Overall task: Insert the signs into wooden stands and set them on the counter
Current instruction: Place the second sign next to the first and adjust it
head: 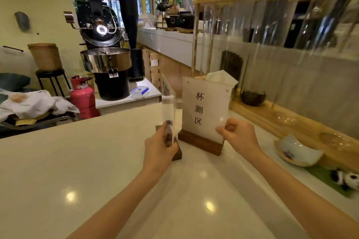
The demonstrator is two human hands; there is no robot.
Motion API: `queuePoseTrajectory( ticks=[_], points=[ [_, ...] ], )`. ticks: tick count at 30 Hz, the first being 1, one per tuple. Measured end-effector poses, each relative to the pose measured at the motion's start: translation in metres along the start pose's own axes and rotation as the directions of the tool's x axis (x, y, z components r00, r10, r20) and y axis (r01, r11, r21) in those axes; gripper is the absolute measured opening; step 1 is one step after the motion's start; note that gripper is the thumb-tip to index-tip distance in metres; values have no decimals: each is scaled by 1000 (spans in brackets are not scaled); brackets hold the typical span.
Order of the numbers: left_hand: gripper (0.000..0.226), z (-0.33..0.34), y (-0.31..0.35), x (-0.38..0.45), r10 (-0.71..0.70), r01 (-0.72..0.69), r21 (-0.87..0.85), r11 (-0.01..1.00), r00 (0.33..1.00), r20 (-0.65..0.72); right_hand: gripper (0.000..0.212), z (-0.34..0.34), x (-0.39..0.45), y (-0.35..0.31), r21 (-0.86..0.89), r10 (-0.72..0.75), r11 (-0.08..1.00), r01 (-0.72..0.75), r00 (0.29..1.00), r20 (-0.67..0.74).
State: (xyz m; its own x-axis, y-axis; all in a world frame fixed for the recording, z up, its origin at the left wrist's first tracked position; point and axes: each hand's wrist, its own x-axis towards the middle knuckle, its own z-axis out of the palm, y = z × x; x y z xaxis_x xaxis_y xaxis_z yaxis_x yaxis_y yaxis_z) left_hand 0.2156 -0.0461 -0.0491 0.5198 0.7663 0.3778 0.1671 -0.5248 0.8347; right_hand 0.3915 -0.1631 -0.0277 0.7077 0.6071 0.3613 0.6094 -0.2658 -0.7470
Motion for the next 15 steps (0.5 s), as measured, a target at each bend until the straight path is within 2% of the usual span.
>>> queuePoseTrajectory(
  ticks=[5, 15],
  points=[
    [55, 43, 12, 14, -5, 8, -65, 998, 999, 39, 12, -26, 7, 20, -27, 76, 997, -77, 995, -61],
    [62, 107, 40, 33, 19, -17, -25, 1000, 995, 103, 14, -60, 23, 42, -30, 177, 983, -183, 973, -146]
  ],
)
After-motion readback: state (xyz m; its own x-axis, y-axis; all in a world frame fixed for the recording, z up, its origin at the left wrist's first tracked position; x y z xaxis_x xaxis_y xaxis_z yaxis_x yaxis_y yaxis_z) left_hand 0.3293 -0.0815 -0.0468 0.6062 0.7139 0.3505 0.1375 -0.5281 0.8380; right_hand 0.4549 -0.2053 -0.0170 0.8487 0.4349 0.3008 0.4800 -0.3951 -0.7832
